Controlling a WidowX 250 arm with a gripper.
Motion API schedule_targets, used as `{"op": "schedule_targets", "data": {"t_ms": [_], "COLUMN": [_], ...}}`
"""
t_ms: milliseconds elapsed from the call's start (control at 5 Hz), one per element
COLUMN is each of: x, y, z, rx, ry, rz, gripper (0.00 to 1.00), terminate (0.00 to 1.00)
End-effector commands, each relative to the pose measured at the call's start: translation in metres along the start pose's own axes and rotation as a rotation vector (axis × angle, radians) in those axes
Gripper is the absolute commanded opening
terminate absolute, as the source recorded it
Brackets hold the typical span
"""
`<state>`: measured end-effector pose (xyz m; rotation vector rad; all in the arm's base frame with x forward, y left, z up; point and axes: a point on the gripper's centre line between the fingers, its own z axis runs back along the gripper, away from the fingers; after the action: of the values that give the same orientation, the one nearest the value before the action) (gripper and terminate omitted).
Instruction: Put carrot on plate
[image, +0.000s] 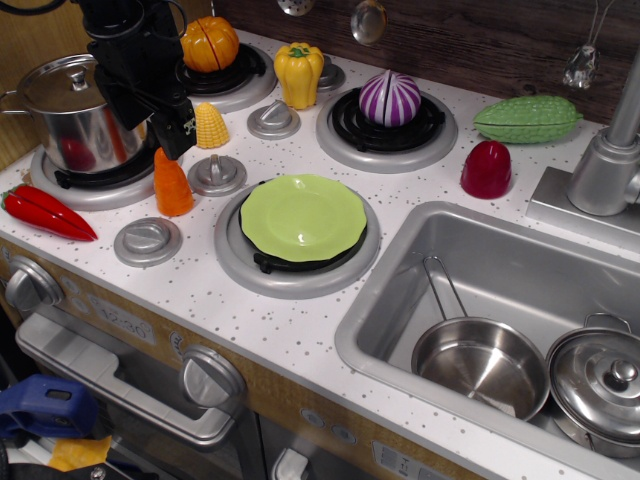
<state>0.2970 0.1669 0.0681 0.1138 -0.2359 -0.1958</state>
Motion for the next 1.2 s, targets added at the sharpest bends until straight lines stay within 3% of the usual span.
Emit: {"op": "schedule_targets", "data": {"t_ms": [0,600,800,1000], "x": [0.000,-0.003,-0.004,-0.004], "y": [0.000,0.001,-0.005,-0.010], "z": [0.000,-0.032,-0.034,-0.029], "rx": [0.000,-0.050,-0.052,-0.044], "ry": [0.000,-0.026,-0.025,-0.017], "rz": [0.000,0.052,0.078,0.091], "gripper": [1.00,1.00,0.00,0.00], "terminate": [0.00,0.00,0.00,0.00]}}
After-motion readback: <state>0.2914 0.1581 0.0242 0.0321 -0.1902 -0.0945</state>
